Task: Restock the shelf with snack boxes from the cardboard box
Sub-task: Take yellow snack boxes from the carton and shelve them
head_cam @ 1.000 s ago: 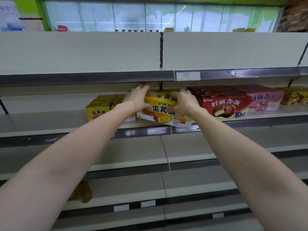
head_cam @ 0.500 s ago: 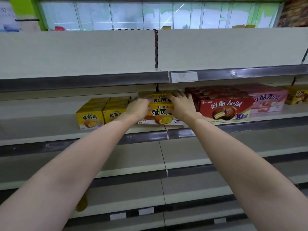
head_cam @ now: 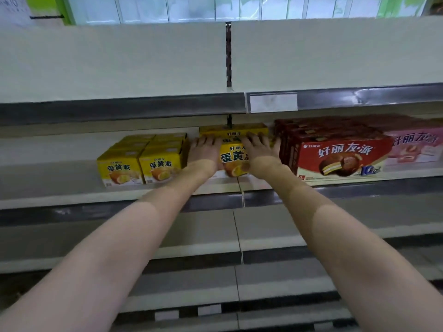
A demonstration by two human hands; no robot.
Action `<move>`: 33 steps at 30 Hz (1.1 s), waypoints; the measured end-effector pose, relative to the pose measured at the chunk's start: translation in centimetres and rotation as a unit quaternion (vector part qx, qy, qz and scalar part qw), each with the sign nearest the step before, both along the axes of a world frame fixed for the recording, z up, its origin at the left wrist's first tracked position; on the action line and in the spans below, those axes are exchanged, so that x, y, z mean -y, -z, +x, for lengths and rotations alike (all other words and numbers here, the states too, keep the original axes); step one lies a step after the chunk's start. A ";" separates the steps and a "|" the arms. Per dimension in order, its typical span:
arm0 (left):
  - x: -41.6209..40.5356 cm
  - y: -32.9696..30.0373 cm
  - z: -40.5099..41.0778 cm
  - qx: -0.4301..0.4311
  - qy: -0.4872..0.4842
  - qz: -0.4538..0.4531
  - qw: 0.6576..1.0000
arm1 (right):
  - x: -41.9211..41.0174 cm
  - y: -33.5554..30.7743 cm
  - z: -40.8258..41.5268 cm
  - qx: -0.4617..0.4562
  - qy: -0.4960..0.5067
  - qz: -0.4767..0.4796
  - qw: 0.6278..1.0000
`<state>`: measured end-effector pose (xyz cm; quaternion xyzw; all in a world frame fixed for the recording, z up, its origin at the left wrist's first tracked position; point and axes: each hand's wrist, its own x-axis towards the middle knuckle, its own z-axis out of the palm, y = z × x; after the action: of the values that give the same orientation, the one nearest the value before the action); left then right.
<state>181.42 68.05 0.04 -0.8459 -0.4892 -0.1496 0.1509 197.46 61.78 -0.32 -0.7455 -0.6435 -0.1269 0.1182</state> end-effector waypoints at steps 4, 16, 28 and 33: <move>-1.4 0.4 0.6 0.011 0.003 0.015 1.000 | -1.5 0.3 0.7 0.009 0.001 0.020 1.000; -5.2 0.7 1.1 0.035 0.032 0.036 0.998 | -5.4 0.6 2.4 0.006 -0.037 0.049 0.998; -1.7 -1.9 0.5 -0.002 0.044 0.031 0.999 | -3.5 -0.2 2.2 -0.027 -0.029 0.084 0.996; 2.5 -1.8 0.3 0.035 0.072 0.034 0.996 | 0.8 0.2 0.8 -0.022 -0.006 0.100 0.995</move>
<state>181.71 65.58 1.84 -0.8674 -0.4268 -0.2063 0.1515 198.21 61.03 -0.52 -0.7288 -0.6293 -0.1736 0.2066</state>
